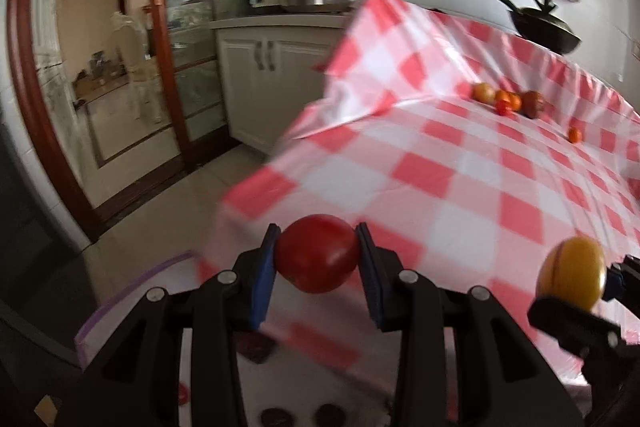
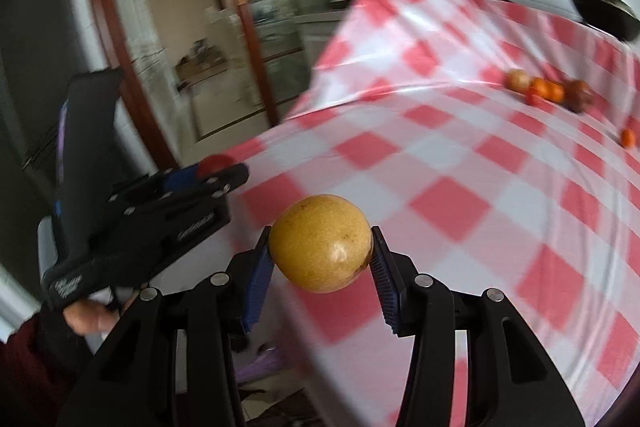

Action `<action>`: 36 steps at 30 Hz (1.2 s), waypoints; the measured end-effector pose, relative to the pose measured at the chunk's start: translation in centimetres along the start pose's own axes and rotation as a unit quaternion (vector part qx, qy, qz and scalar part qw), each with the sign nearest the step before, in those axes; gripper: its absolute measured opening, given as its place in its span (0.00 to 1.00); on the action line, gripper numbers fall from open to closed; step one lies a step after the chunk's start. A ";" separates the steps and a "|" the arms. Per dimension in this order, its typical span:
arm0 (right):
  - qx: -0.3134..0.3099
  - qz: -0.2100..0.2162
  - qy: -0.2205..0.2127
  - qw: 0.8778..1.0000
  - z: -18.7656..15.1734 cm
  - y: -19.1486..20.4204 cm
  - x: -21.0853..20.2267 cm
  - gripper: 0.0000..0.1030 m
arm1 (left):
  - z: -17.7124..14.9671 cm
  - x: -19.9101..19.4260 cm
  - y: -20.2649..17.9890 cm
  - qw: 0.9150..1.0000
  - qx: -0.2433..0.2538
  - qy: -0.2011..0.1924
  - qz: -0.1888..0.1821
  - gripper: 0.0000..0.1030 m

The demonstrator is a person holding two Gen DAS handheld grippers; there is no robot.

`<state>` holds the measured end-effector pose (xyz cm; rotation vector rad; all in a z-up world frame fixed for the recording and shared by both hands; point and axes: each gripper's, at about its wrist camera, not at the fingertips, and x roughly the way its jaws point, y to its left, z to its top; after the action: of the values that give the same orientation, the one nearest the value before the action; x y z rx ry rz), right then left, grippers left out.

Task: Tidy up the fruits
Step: 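Carry the held tomato and grapefruit off the table over the white box, then open the left tool to drop the tomato while the right tool releases the grapefruit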

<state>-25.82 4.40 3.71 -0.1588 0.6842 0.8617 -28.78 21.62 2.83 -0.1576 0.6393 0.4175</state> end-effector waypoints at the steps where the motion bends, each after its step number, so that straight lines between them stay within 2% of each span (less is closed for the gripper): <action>1: -0.010 0.004 0.003 1.000 -0.1 0.7 0.3 0.45 | -0.4 -0.2 1.3 1.000 -0.009 0.002 0.008 0.37; 8: -0.092 0.027 0.042 0.994 -1.1 6.5 2.5 0.45 | -3.9 -0.1 7.2 0.997 -0.043 0.022 0.068 0.37; 13: -0.177 0.052 0.074 0.980 -2.9 11.2 4.5 0.45 | -7.2 1.1 11.3 0.990 -0.076 0.057 0.102 0.37; 16: -0.218 0.060 0.108 0.968 -4.6 13.4 6.8 0.45 | -8.4 2.6 12.9 0.985 -0.090 0.088 0.113 0.37; 19: -0.229 0.060 0.151 0.960 -6.2 14.2 9.4 0.45 | -9.6 4.5 14.1 0.980 -0.096 0.126 0.124 0.37; 23: -0.243 0.041 0.204 0.948 -7.8 14.9 13.1 0.45 | -11.4 6.8 15.5 0.970 -0.103 0.176 0.132 0.37; 26: -0.259 0.028 0.229 0.938 -8.6 15.4 15.0 0.45 | -13.0 8.1 16.5 0.962 -0.111 0.208 0.139 0.37; 29: -0.281 0.019 0.255 0.925 -9.6 16.0 16.8 0.45 | -13.8 8.9 16.9 0.956 -0.109 0.230 0.146 0.37; 31: -0.288 0.015 0.270 0.919 -10.2 16.4 17.7 0.45 | -13.8 9.0 17.1 0.955 -0.109 0.234 0.146 0.37; 36: -0.300 0.009 0.290 0.909 -11.0 16.6 19.3 0.45 | -13.7 9.9 16.9 0.951 -0.104 0.250 0.152 0.38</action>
<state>-34.77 23.39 -14.43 -0.9979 0.9523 1.0328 -36.27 36.48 -14.36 -0.3758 1.1260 0.7544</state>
